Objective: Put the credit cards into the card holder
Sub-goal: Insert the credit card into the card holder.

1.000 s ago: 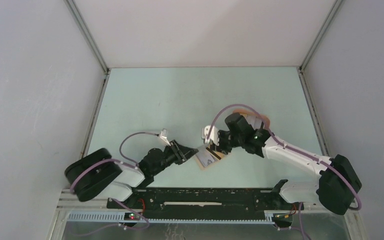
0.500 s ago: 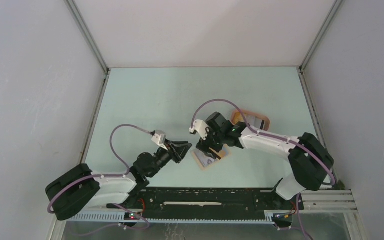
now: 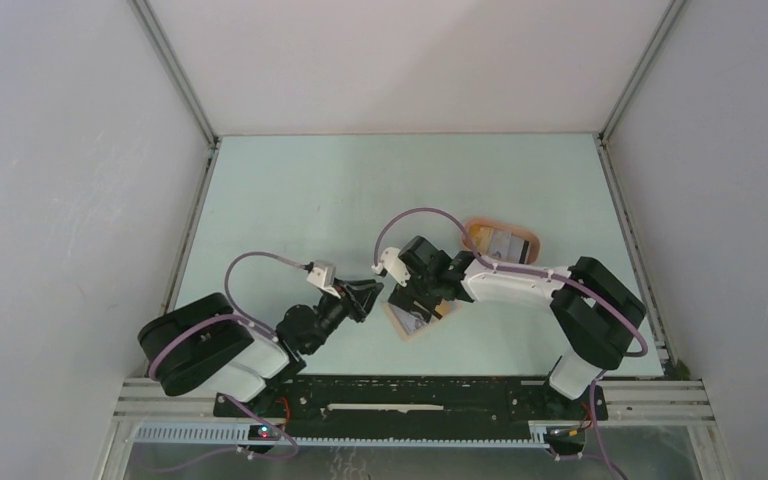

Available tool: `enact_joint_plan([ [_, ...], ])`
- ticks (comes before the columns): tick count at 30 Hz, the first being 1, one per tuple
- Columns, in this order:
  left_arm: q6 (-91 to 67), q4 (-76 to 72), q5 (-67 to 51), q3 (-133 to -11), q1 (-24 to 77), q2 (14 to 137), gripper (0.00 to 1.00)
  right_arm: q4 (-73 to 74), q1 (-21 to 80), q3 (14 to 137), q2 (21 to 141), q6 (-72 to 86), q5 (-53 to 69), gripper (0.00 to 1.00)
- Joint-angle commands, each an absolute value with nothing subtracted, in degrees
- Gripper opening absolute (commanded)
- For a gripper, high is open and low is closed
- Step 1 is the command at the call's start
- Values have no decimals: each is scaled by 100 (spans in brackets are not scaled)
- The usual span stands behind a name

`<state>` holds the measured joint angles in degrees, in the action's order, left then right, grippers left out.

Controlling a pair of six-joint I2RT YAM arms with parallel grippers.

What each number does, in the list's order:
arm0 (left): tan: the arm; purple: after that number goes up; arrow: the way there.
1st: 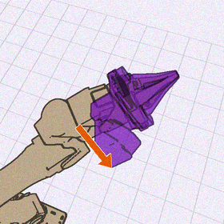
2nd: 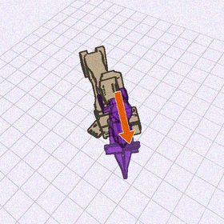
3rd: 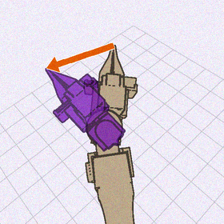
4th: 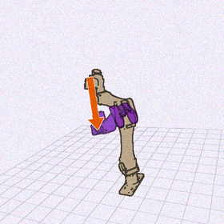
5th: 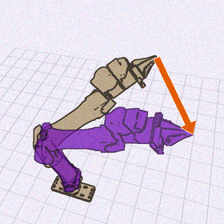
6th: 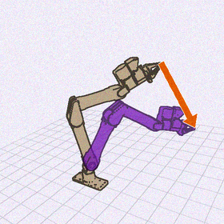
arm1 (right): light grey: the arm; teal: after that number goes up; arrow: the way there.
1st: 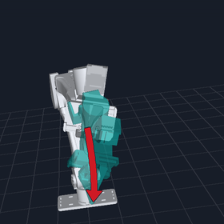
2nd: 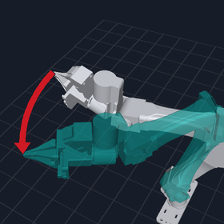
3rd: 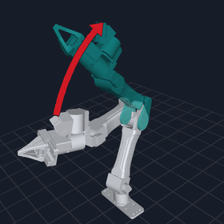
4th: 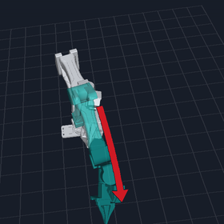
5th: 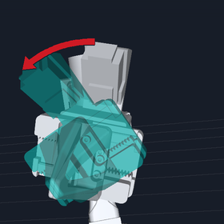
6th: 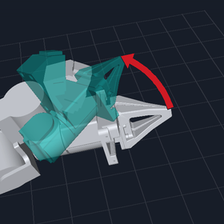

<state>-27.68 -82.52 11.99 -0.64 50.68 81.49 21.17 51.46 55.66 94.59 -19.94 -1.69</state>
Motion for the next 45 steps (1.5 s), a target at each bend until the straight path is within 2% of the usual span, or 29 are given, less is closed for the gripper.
enact_joint_plan([
  [1,-2884,-8710,1635,330,5090,8236,32,1890,5164,5764,9572,-1855,-486,89],
  [7,-2886,-8710,1652,307,5089,8295,31,1783,5094,5768,9616,-1786,-660,88],
  [20,-2892,-8710,1605,245,5092,8401,31,1763,5004,5791,9539,-1714,-586,74],
  [37,-2872,-8710,1538,202,5091,8455,31,1775,4761,5871,9695,-1540,-408,71],
  [45,-2869,-8710,1538,201,5091,8455,30,1661,4737,5880,9687,-1433,-709,65],
])
